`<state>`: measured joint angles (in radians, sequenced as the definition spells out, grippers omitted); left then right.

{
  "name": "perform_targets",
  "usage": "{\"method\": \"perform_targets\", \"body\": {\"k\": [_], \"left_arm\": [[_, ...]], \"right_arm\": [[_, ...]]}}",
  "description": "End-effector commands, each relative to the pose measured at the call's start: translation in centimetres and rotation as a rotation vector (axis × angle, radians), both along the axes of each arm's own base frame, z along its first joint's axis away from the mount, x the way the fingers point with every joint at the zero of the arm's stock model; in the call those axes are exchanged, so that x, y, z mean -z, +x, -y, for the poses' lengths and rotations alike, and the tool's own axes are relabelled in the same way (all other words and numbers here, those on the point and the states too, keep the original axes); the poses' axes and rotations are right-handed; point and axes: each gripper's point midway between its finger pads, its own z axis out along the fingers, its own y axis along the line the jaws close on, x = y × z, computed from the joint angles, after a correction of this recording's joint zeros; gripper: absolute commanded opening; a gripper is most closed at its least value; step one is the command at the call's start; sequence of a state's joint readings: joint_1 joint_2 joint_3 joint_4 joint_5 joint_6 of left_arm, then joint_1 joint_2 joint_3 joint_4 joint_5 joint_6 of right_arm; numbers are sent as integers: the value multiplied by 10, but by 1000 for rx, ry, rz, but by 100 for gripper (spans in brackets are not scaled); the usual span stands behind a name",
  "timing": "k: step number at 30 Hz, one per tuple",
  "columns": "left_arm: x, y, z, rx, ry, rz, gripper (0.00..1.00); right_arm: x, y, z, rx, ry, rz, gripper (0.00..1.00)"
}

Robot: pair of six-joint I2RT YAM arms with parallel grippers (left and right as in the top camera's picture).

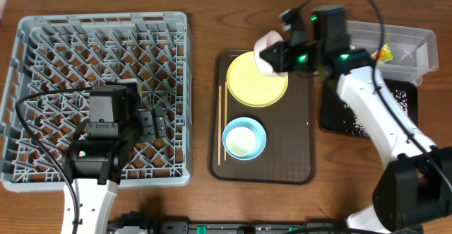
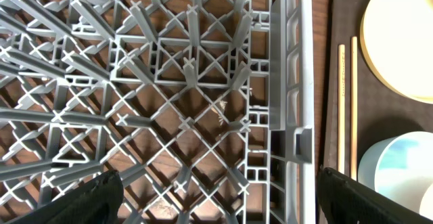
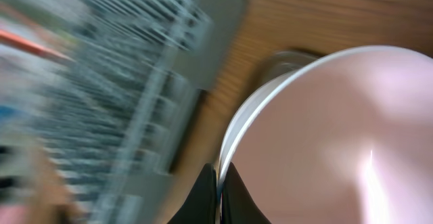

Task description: Sort waste into correct bins and load items into the dishwasher

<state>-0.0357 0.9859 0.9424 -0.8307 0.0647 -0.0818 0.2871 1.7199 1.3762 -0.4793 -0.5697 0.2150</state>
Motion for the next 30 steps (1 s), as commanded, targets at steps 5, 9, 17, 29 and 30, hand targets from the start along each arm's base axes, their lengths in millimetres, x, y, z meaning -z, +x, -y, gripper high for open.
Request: {"method": "perform_targets", "body": {"k": [5,9,17,29,30], "left_arm": [[-6,2,1,-1,-5,14,93],[-6,2,1,-1,-5,14,93],[-6,2,1,-1,-5,14,93],[-6,2,1,-1,-5,14,93],[-6,2,1,-1,-5,14,93]], "right_arm": [[17,12,-1,-57,-506,312,1],[33,5,-18,-117,-545,311,1],[103,0,-28,-186,-591,179,1],[128,0,-34,-214,-580,140,35],[127,-1,-35,-204,-568,132,43]]}}
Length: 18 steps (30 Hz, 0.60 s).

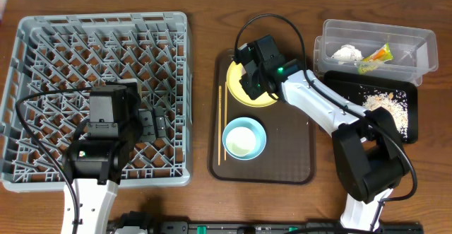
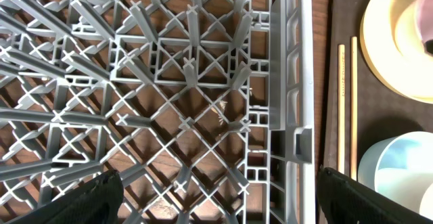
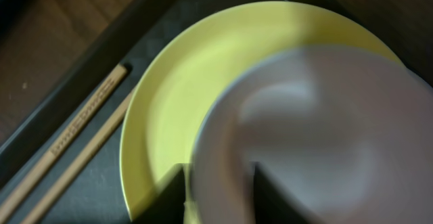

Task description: Sort waste into correct bins and load items into the dishwasher

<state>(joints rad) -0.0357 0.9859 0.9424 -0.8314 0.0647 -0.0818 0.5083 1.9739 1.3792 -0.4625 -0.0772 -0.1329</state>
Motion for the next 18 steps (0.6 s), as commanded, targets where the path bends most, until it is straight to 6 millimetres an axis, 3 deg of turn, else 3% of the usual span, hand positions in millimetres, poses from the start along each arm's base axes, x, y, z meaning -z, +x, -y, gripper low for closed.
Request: {"method": "perform_targets", "body": {"k": [1,3,6,13,14,16,18], "left_arm": [[-6,2,1,-1,-5,15,93],[-7,2,1,-1,-5,15,93],[-6,2,1,-1,-5,15,93],[-7,2,1,-1,-5,15,93],[-6,2,1,-1,-5,15,93],[-6,2,1,-1,-5,15,93],[-7,2,1,-1,-5,15,93]], "right_arm": [[-8,-1,-9,1,35,-2,50],[-16,-3,-11,20,67,-9,76],[-39,-6,-9,36,90,10,98],[-107,-36,2,124,195,-4,99],[-113,-45,2,110,208,-23,99],[-117,-62,3,91,217,-78,88],[-110,-79,8,90,193,-148,83]]}}
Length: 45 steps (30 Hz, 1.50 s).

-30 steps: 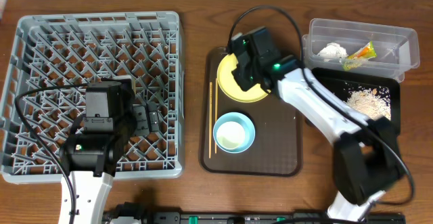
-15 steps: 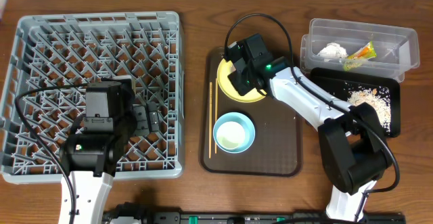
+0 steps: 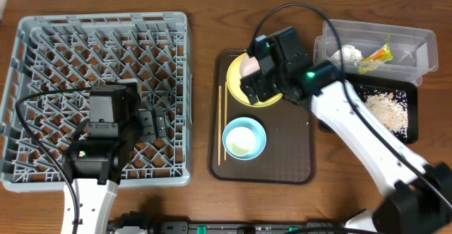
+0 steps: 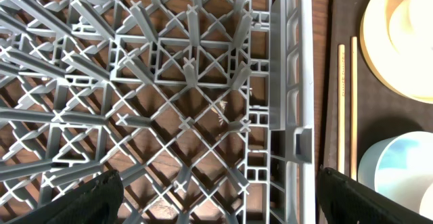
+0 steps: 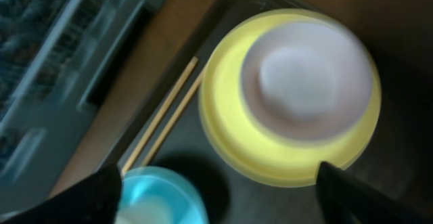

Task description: Sort waste into correct bins and load items into the dishwasher

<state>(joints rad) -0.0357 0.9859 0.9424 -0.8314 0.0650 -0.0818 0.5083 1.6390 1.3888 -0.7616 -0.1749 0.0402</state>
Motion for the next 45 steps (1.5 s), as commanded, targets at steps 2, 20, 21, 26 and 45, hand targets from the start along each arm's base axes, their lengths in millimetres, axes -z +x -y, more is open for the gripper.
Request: {"method": "perform_targets", "body": {"k": [2,20,21,26,45], "left_arm": [[-6,2,1,-1,-5,15,93],[-6,2,1,-1,-5,15,93],[-6,2,1,-1,-5,15,93],[-6,2,1,-1,-5,15,93],[-6,1,3,5,-14,12,93]], "right_arm": [[17,-35,-1,-1,-5,-175,80],[99,-107,-6,45,-120,-433,44],[100,-106,-7,50,-115,-430,39],[100,-102,-9,51,-102,-415,16],[68,-75,-8,119,10,-404,1]]}}
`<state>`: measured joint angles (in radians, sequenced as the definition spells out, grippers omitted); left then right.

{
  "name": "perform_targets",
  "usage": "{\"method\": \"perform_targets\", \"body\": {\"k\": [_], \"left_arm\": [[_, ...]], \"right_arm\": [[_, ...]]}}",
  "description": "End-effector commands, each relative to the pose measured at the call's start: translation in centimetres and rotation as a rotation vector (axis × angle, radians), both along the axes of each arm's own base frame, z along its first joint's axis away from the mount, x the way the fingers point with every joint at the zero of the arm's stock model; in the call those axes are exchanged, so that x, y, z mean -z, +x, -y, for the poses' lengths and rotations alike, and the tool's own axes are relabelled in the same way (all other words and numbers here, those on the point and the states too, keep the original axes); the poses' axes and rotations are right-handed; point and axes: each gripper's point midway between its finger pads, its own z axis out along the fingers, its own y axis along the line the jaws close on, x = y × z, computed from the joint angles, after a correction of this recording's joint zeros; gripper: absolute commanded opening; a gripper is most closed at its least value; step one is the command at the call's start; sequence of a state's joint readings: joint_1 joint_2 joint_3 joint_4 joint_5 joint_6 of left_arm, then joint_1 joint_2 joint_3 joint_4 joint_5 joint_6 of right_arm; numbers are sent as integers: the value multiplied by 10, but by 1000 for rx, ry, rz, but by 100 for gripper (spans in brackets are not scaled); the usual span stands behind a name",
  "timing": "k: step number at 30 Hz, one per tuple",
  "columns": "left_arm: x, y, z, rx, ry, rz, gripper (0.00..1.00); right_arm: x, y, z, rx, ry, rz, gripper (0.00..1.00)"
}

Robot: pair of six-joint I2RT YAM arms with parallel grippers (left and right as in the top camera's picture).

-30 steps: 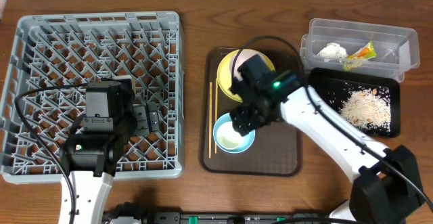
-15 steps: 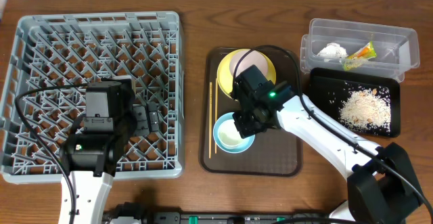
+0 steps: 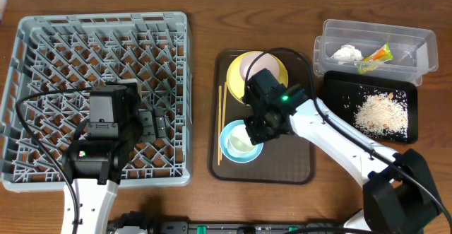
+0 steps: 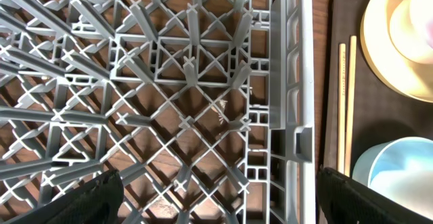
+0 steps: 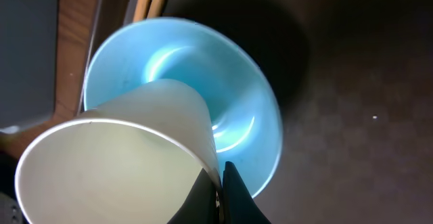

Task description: Sort waste into correct bins and load items into the dishwasher

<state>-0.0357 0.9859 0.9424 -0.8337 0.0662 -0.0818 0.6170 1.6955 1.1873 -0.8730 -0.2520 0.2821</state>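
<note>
My right gripper (image 5: 218, 183) is shut on the rim of a white cup (image 5: 115, 163), which is tilted in the light blue bowl (image 5: 243, 95) on the brown tray (image 3: 296, 156). From overhead the right gripper (image 3: 253, 130) covers part of that bowl (image 3: 232, 148). A pink bowl (image 3: 253, 66) rests upside down on the yellow plate (image 3: 279, 66). Two chopsticks (image 3: 221, 121) lie along the tray's left side. My left gripper (image 4: 216, 200) hangs open over the grey dish rack (image 4: 291, 82), holding nothing.
A clear bin (image 3: 406, 32) with bits of waste stands at the back right. In front of it is a black tray (image 3: 339, 92) with spilled rice-like crumbs. The dish rack (image 3: 42, 29) fills the table's left side.
My right gripper was open above the yellow plate and pink bowl. Now it is lower down the tray, shut on the white cup's rim in the blue bowl. The left arm has not moved.
My right gripper held the pink bowl up near the back right bins. Then the bowl was over the yellow plate, still held. Then it sat on the plate with the gripper open above. Now the gripper grips the cup in the blue bowl.
</note>
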Motion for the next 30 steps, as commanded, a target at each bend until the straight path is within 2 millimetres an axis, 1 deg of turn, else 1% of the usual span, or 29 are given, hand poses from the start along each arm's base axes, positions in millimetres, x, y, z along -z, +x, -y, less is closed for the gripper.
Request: {"method": "perform_targets", "body": {"k": [1,4,6,10,12,15,18,20,24,30], "left_arm": [[-6,2,6,15,-29,14,94],[-9,2,22,69,-104,20,94],[-12,4,31,102,-149,30,94],[-18,12,56,137,-303,40,94],[-21,17,72,171,-407,34,94],[-30,25,103,263,-594,19,94],[-42,32,128,366,-761,10,94],[-54,35,144,476,-871,21,94],[-68,42,164,587,-1007,20,94],[-81,46,194,696,-1102,8,93]], "right_arm": [[-37,31,-5,69,122,50,1],[-67,56,7,136,227,76,1],[-81,68,18,169,294,86,1],[-104,81,33,168,478,74,1],[-113,84,39,168,552,65,1],[-130,85,42,135,679,65,1],[-146,84,40,88,778,76,1],[-153,82,36,57,824,78,1],[-165,76,29,5,894,79,1],[-191,70,20,-90,1038,93,1]]}}
